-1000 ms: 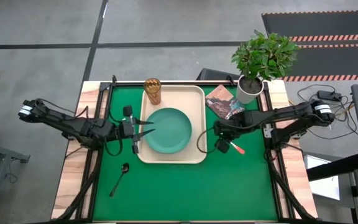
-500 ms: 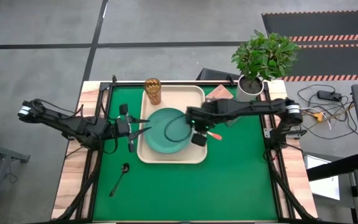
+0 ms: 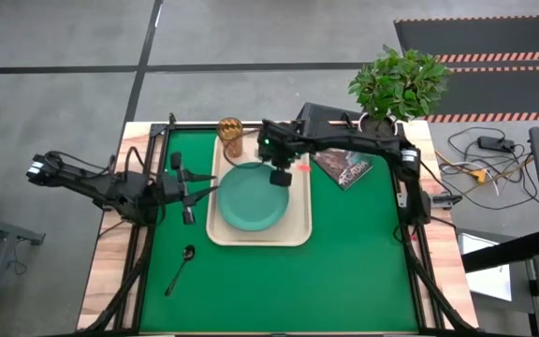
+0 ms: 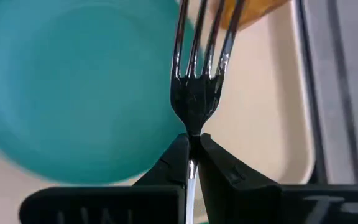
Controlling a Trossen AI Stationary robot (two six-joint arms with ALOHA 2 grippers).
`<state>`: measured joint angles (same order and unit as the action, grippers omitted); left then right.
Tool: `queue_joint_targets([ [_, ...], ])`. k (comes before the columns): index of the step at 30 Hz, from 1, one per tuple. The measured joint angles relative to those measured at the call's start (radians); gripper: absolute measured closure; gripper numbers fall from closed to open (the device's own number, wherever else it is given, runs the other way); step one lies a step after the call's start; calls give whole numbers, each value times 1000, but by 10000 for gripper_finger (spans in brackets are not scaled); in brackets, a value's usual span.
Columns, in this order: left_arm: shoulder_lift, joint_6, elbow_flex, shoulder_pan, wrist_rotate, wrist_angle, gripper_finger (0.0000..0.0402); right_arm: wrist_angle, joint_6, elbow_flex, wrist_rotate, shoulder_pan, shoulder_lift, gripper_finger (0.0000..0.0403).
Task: Pick and place plate/cup/fork/spoon on tray
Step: Put the orange fork on the white tray to the right of the orange cup
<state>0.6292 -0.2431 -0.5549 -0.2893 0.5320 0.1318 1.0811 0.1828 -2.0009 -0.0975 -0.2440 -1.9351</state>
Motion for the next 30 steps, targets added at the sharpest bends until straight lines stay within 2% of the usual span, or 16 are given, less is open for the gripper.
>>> queue_joint_targets([
  [9,5,3,0,0,0,0,305,-74,228,-45,0,-121,-124,390],
  [23,3,1,0,0,0,9,305,-159,403,-106,0,-213,-291,390],
  [30,-1,1,0,0,0,9,305,-190,468,-106,0,-232,-326,390],
])
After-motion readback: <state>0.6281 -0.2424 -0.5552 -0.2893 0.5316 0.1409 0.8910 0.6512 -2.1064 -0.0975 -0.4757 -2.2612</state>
